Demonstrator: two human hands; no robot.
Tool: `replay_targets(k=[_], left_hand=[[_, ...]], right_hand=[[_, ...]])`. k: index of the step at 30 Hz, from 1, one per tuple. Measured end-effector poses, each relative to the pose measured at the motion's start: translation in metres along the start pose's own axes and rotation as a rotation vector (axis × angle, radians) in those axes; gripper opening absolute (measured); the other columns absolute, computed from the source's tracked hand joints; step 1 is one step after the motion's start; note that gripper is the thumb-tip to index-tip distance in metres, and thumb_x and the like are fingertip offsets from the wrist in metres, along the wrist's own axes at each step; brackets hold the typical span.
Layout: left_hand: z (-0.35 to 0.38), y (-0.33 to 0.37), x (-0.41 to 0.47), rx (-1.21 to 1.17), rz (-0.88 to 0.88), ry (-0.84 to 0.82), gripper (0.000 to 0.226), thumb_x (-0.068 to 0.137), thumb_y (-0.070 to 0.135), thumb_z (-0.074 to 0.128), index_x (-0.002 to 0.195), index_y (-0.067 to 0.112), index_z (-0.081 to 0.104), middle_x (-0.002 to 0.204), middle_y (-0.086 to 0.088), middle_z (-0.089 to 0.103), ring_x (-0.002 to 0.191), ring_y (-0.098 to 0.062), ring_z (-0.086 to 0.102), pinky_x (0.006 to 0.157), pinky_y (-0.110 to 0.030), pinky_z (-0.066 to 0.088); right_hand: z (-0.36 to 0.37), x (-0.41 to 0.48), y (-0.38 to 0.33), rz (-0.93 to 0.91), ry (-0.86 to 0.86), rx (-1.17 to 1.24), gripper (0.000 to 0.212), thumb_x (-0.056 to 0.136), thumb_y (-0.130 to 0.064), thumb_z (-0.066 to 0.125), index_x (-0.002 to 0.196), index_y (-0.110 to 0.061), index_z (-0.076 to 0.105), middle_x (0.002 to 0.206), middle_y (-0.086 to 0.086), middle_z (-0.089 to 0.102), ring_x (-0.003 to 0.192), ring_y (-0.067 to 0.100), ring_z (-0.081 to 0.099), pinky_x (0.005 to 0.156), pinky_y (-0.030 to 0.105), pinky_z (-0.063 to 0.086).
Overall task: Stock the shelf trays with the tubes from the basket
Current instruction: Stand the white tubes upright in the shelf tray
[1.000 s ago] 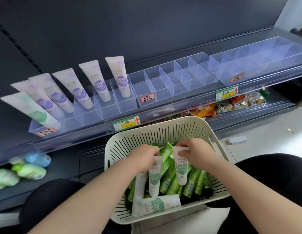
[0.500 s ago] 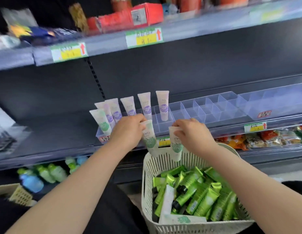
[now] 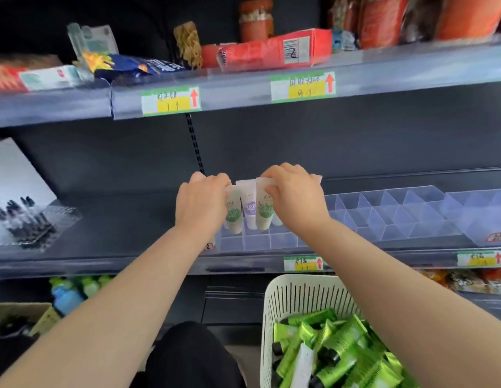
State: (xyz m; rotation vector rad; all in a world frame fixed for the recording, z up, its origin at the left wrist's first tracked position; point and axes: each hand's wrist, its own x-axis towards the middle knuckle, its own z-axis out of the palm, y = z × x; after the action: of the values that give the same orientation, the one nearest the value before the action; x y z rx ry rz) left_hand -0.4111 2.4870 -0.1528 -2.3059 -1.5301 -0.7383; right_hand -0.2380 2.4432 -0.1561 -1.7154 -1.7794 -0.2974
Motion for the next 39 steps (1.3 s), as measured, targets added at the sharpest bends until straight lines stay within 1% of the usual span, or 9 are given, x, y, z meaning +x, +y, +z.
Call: replay_targets(k=[3, 5, 8, 15, 18, 22, 27, 32, 39], left_hand=[[0.016, -0.004, 0.010, 0.095, 0.026, -0.079, 0.012, 0.086, 0.010, 0.061, 0.091, 0.021, 0.062, 0.066, 0.011, 0.027, 0.072, -0.020, 0.035, 0.069, -0.034, 0.031], [0.027, -0.007, 0.014, 0.100, 0.028, -0.115, 0.012, 0.088, 0.010, 0.055, 0.087, 0.021, 0.059, 0.069, 0.005, 0.041, 0.068, -0.016, 0.026, 0.070, -0.034, 0.028], [0.041, -0.014, 0.020, 0.153, 0.073, -0.145, 0.011, 0.090, 0.012, 0.050, 0.084, 0.020, 0.055, 0.084, 0.000, 0.059, 0.083, -0.020, 0.035, 0.072, -0.034, 0.024], [0.044, -0.021, 0.023, 0.129, 0.036, -0.218, 0.022, 0.080, -0.001, 0.047, 0.090, 0.018, 0.050, 0.093, 0.000, 0.062, 0.096, -0.022, 0.041, 0.080, -0.035, 0.029], [0.044, -0.023, 0.023, 0.107, 0.023, -0.204, 0.031, 0.081, 0.000, 0.051, 0.107, 0.017, 0.058, 0.103, 0.001, 0.063, 0.102, -0.023, 0.043, 0.084, -0.035, 0.031], [0.044, -0.020, 0.022, 0.073, 0.040, -0.160, 0.045, 0.084, -0.001, 0.054, 0.125, 0.017, 0.054, 0.117, 0.000, 0.061, 0.113, -0.023, 0.043, 0.089, -0.036, 0.032], [0.037, -0.011, 0.021, 0.035, 0.062, -0.143, 0.046, 0.080, -0.005, 0.053, 0.121, 0.017, 0.054, 0.119, 0.001, 0.060, 0.113, -0.023, 0.043, 0.090, -0.035, 0.032], [0.032, 0.007, 0.014, -0.054, 0.067, -0.120, 0.044, 0.084, 0.003, 0.056, 0.125, 0.019, 0.052, 0.118, 0.001, 0.060, 0.114, -0.023, 0.044, 0.086, -0.033, 0.033], [0.054, 0.058, -0.031, -0.257, 0.170, -0.125, 0.041, 0.087, 0.003, 0.059, 0.123, 0.021, 0.056, 0.121, 0.002, 0.061, 0.116, -0.021, 0.046, 0.088, -0.035, 0.041]], right_hand=[[0.017, 0.017, -0.003, -0.010, -0.017, -0.042, 0.028, 0.087, -0.010, 0.054, 0.110, -0.026, 0.059, 0.105, -0.002, 0.061, 0.097, 0.023, 0.053, 0.072, 0.033, 0.029], [0.029, 0.024, -0.003, -0.014, -0.049, -0.060, 0.030, 0.085, -0.010, 0.056, 0.110, -0.026, 0.059, 0.104, -0.002, 0.061, 0.096, 0.023, 0.053, 0.071, 0.033, 0.029], [0.045, 0.027, -0.003, -0.010, -0.071, -0.062, 0.029, 0.085, -0.010, 0.058, 0.110, -0.024, 0.060, 0.103, 0.000, 0.061, 0.094, 0.024, 0.054, 0.070, 0.031, 0.027], [0.072, 0.029, -0.001, -0.011, -0.197, -0.093, 0.031, 0.087, -0.013, 0.059, 0.116, -0.024, 0.058, 0.109, 0.002, 0.061, 0.098, 0.023, 0.056, 0.078, 0.034, 0.036], [0.080, 0.030, -0.001, -0.017, -0.236, -0.106, 0.031, 0.089, -0.014, 0.058, 0.118, -0.023, 0.057, 0.113, 0.003, 0.061, 0.100, 0.024, 0.055, 0.085, 0.038, 0.042], [0.085, 0.032, 0.000, -0.008, -0.244, -0.100, 0.034, 0.089, -0.013, 0.059, 0.121, -0.023, 0.055, 0.117, 0.004, 0.059, 0.103, 0.024, 0.054, 0.085, 0.039, 0.042], [0.084, 0.033, 0.000, -0.020, -0.297, -0.109, 0.045, 0.088, -0.013, 0.060, 0.130, -0.024, 0.048, 0.125, 0.006, 0.055, 0.112, 0.026, 0.050, 0.090, 0.042, 0.042], [0.070, 0.023, 0.006, -0.031, -0.174, -0.034, 0.042, 0.089, -0.009, 0.055, 0.130, -0.018, 0.051, 0.127, 0.008, 0.053, 0.114, 0.030, 0.048, 0.087, 0.044, 0.041], [0.051, -0.063, 0.047, 0.014, -0.062, 0.016, 0.035, 0.083, -0.002, 0.059, 0.117, -0.011, 0.061, 0.114, 0.011, 0.058, 0.102, 0.035, 0.052, 0.073, 0.040, 0.041]])
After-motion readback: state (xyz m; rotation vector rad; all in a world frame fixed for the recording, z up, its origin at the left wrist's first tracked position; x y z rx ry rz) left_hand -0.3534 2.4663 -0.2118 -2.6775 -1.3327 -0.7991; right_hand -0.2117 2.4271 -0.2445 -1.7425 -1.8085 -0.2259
